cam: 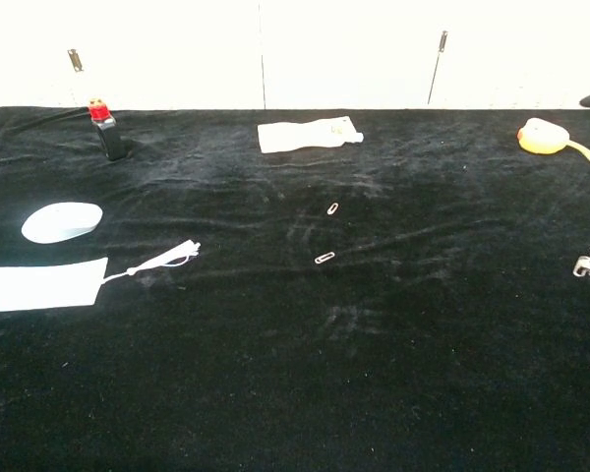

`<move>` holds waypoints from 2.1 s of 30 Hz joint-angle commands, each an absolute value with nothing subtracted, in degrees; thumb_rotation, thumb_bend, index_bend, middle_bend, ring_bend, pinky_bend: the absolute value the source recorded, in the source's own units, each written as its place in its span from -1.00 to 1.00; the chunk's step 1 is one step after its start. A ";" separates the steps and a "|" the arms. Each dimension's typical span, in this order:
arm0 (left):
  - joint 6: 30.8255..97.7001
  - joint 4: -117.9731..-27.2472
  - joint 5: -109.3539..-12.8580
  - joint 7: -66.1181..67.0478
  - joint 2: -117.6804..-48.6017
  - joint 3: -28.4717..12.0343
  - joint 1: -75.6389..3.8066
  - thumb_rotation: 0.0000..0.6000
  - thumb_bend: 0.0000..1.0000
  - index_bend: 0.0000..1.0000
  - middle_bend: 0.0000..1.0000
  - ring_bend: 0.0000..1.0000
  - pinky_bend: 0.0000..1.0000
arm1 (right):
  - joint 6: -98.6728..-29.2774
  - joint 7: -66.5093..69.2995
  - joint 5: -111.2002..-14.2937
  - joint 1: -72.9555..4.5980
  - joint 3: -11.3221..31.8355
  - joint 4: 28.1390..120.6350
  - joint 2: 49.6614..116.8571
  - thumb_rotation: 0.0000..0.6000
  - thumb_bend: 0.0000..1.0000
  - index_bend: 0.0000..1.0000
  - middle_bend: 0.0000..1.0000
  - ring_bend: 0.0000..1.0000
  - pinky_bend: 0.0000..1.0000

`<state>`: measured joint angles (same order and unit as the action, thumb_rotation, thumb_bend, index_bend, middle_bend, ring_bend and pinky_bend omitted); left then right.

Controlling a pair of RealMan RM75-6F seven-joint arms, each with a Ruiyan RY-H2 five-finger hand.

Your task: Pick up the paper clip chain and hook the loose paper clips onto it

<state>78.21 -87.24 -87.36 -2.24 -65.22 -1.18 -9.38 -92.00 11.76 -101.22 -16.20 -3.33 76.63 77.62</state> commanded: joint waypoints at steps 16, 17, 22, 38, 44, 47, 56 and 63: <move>73.64 -86.04 -87.56 -2.82 -65.45 -0.96 -13.02 1.00 -0.86 -1.00 -1.00 -1.00 -1.00 | -93.46 17.52 -96.18 -11.62 -1.80 70.90 78.32 1.00 -0.04 0.84 -0.72 -0.82 -1.00; 73.74 -86.07 -87.68 -2.93 -65.41 -0.90 -13.06 1.00 -0.86 -1.00 -1.00 -1.00 -1.00 | -93.22 18.15 -95.58 -11.44 -1.54 70.51 78.29 1.00 -0.04 0.84 -0.72 -0.82 -1.00; 74.28 -86.13 -87.87 -3.14 -65.31 -0.73 -13.01 1.00 -0.86 -1.00 -1.00 -1.00 -1.00 | -92.79 18.41 -95.37 -11.45 -0.95 69.50 78.62 1.00 -0.04 0.84 -0.72 -0.82 -1.00; 74.57 -86.00 -87.79 -3.47 -65.35 -0.36 -13.24 1.00 -0.86 -1.00 -1.00 -1.00 -1.00 | -88.72 16.19 -93.08 -11.06 -0.31 69.33 78.31 1.00 -0.04 0.12 -0.90 -0.86 -1.00; 74.62 -86.00 -87.77 -3.47 -65.38 -0.23 -13.31 1.00 -0.86 -1.00 -1.00 -1.00 -1.00 | -83.29 8.91 -90.34 -11.08 -0.91 74.02 74.84 1.00 -0.19 -0.97 -1.00 -1.00 -1.00; 74.48 -85.99 -87.70 -3.41 -65.39 -0.16 -13.39 1.00 -0.86 -1.00 -1.00 -1.00 -1.00 | -83.36 7.76 -90.47 -10.91 -0.83 75.87 73.85 1.00 -0.28 -1.00 -1.00 -1.00 -1.00; 75.05 -86.09 -87.79 -3.68 -65.22 -0.08 -13.28 1.00 -0.86 -1.00 -1.00 -1.00 -1.00 | -86.02 7.06 -91.63 -9.61 -0.47 78.40 71.89 1.00 -0.31 -1.00 -1.00 -1.00 -1.00; 76.28 -86.27 -88.63 -3.97 -64.98 0.10 -12.98 1.00 -0.86 -1.00 -1.00 -1.00 -1.00 | -86.73 0.76 -89.87 -8.08 0.22 81.12 70.61 1.00 -0.32 -1.00 -1.00 -1.00 -1.00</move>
